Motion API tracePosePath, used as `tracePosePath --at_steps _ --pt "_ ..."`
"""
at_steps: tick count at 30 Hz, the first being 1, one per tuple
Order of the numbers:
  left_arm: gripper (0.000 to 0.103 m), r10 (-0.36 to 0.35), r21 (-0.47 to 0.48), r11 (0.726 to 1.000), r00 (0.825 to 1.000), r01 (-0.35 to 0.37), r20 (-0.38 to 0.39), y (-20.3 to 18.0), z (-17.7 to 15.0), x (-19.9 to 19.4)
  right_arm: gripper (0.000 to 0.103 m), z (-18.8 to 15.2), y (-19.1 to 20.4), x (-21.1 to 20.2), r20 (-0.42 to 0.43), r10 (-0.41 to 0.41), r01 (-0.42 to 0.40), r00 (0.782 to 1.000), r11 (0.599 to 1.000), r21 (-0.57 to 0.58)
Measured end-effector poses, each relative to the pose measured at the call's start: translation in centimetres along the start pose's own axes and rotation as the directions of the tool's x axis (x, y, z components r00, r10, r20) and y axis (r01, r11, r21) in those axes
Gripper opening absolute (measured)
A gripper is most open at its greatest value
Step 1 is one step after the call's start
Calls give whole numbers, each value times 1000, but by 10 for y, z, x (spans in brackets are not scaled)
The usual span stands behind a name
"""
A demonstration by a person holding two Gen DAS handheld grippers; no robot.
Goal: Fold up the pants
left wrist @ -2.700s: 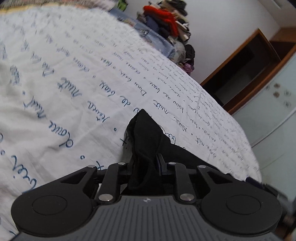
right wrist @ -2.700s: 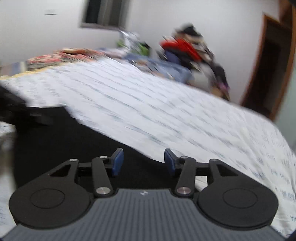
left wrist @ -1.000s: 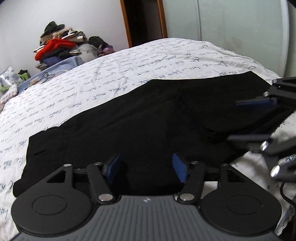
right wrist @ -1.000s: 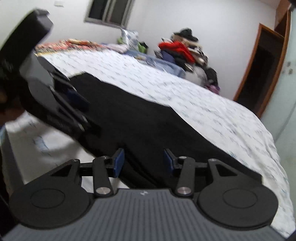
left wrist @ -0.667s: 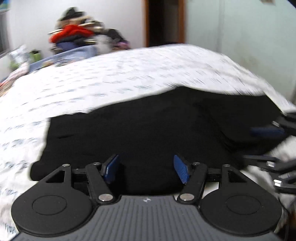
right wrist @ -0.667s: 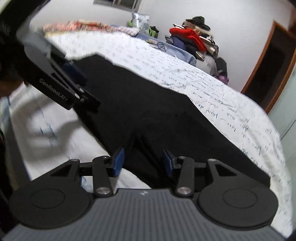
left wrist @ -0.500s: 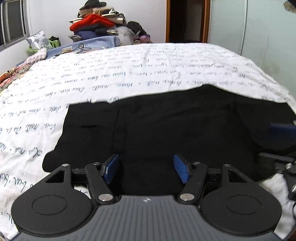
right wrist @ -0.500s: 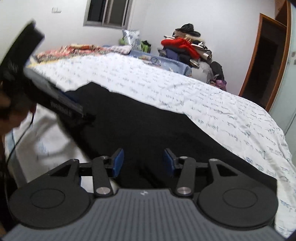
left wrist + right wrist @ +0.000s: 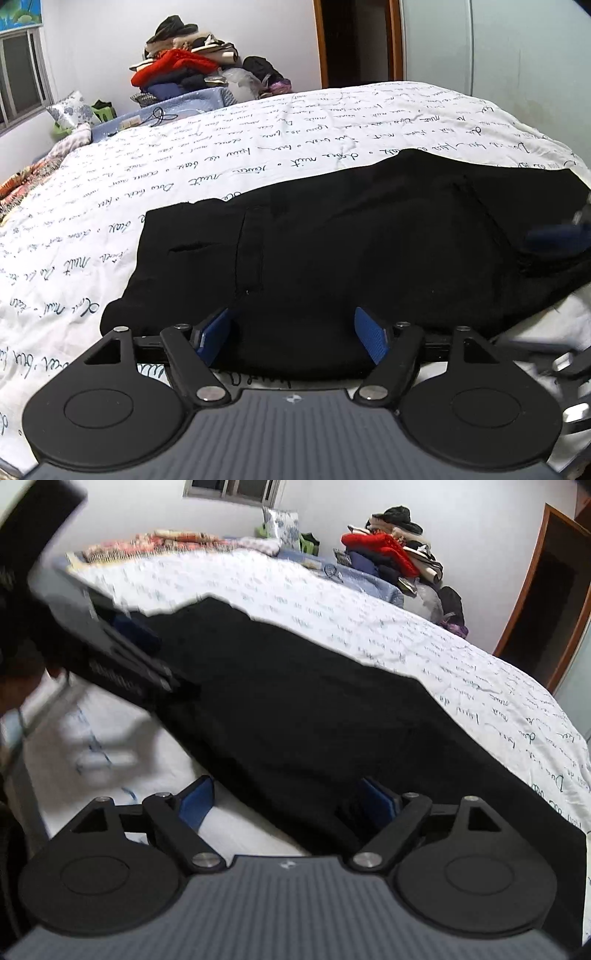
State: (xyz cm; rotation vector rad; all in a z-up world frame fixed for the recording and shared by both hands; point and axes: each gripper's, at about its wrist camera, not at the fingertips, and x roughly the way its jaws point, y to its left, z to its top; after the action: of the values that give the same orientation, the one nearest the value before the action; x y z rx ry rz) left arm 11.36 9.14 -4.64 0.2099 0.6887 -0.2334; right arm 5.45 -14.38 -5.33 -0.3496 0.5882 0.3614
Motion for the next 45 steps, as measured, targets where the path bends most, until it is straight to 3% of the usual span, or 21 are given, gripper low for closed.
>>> tracePosePath --at_steps 2,3,5,11,15,18,23,26,28,31,33,36,39,41,45 --pt "75 0 -7 1000 1000 0 0 1 0 1 91 10 -3 -12 56 37 -39 998 999 33" --pt "75 1 -14 1000 1000 -1 -1 2 -1 1 100 13 -7 -19 80 44 -48 996 998 48" --pt "76 5 -19 1000 1000 -5 0 2 -1 1 103 23 -12 -21 118 11 -21 993 996 82" --pt "79 23 -21 1000 1000 -23 -1 0 -1 2 103 36 -23 16 15 -147 142 989 973 184" --pt "82 36 -16 999 999 -36 -1 -1 -2 3 103 31 -21 50 -166 -179 213 970 953 218" --pt "83 40 -19 999 999 -40 -6 -1 -1 4 103 21 -26 40 -116 -163 189 980 942 278" --pt "84 43 -27 999 999 -43 -17 0 4 0 103 14 -31 36 -108 -137 163 985 942 293" --pt "84 67 -23 998 998 -66 22 5 17 -7 103 21 -37 29 -118 -100 131 988 949 287" --pt "84 88 -36 996 994 -86 59 12 32 -6 103 28 -49 18 -69 -81 98 994 949 298" --pt "84 96 -107 990 993 -89 62 25 56 10 103 44 -76 13 -38 -173 176 984 934 310" --pt "84 93 -131 988 994 -85 58 30 67 27 103 48 -95 22 -62 -223 231 973 919 321" --pt "84 160 -121 980 987 -157 16 32 76 58 103 45 -117 46 -141 -257 291 956 895 340" --pt "87 222 -66 972 974 -225 -54 32 75 89 103 38 -121 64 -188 -261 311 947 895 321" --pt "92 233 -61 970 971 -236 -46 31 72 94 103 30 -118 76 -224 -263 322 938 903 286" --pt "93 256 -38 966 966 -258 -32 26 71 93 103 27 -116 76 -184 -274 319 944 898 301"
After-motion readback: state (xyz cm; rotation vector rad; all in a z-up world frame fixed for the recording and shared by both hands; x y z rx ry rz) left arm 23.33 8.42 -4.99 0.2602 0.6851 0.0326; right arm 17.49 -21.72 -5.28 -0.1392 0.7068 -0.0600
